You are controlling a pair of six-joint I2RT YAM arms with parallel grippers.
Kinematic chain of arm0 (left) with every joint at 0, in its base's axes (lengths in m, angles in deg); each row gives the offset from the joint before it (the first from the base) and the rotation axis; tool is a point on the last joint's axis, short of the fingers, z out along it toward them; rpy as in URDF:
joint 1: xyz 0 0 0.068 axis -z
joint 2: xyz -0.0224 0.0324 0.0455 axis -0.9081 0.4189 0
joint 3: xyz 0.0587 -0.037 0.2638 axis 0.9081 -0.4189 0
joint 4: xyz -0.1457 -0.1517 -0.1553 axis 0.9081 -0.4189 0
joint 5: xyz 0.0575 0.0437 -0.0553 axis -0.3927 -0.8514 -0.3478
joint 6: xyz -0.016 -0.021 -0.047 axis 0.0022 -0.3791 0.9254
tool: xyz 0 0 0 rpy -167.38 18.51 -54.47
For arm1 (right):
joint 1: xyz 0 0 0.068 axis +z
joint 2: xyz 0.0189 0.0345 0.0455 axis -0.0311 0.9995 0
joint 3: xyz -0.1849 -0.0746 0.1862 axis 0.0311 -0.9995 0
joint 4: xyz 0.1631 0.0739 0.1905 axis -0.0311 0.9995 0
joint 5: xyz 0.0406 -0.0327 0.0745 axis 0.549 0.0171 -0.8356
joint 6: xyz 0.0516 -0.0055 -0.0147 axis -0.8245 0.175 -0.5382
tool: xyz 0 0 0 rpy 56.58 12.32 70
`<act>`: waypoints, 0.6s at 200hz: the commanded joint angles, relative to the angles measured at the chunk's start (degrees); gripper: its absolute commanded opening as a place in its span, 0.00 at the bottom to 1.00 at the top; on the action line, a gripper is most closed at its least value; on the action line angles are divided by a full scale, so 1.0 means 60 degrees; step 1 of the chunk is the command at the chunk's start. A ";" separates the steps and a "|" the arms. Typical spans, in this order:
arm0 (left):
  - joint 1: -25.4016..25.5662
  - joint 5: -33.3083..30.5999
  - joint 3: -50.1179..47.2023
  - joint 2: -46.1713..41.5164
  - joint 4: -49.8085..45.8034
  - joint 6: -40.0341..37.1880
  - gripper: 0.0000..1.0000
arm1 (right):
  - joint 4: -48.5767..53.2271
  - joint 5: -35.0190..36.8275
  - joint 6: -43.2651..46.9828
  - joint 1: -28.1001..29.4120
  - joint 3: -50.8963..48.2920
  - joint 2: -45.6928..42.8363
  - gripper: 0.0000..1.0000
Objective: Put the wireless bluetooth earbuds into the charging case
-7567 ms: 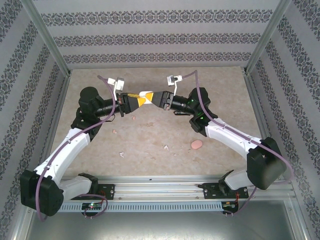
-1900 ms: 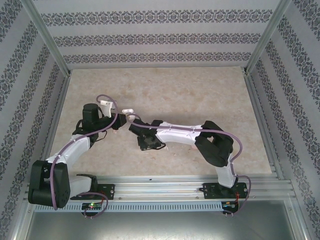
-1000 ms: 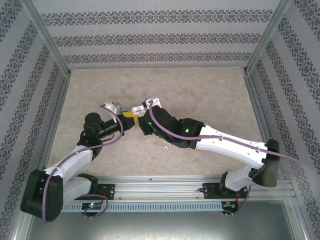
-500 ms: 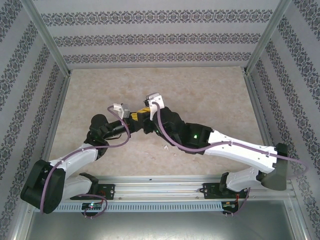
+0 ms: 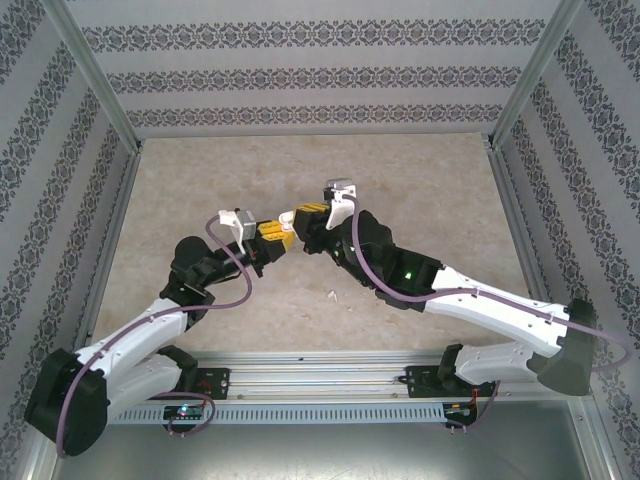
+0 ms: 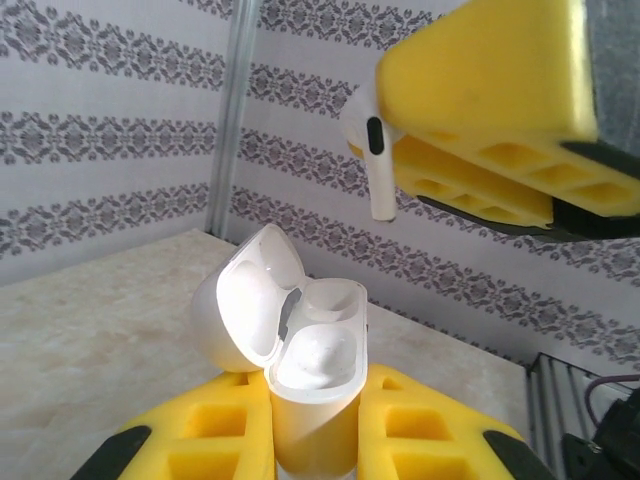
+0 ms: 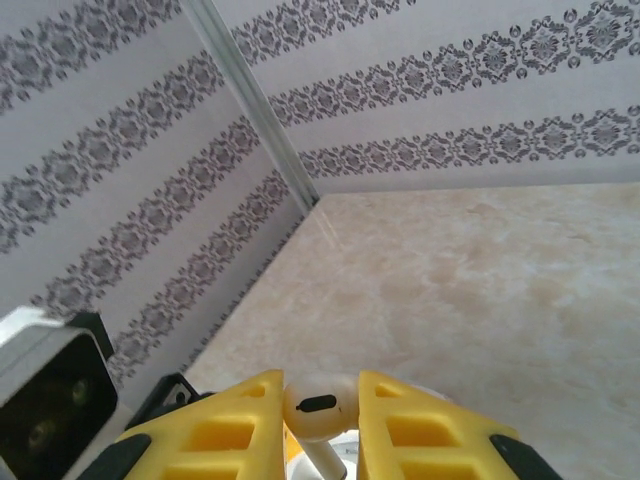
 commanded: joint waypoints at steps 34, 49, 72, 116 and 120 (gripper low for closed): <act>0.0365 -0.1229 0.0445 -0.0393 -0.1429 -0.1301 0.00 | -0.0425 -0.0768 -0.0768 -0.0223 0.0108 0.0458 0.19; 0.0388 -0.1236 0.0474 -0.0431 -0.1438 -0.1224 0.00 | -0.0361 -0.0828 -0.0842 -0.0225 0.0169 0.0576 0.19; 0.0388 -0.1268 0.0569 -0.0661 -0.1762 -0.1461 0.00 | -0.0410 -0.0936 -0.0957 -0.0223 0.0203 0.0709 0.19; 0.0388 -0.1218 0.0548 -0.0829 -0.1882 -0.1738 0.00 | -0.0245 -0.1094 -0.0670 -0.0231 0.0434 0.1135 0.19; 0.0388 -0.1201 0.0525 -0.0831 -0.1852 -0.1729 0.00 | -0.0250 -0.1124 -0.0669 -0.0233 0.0449 0.1168 0.19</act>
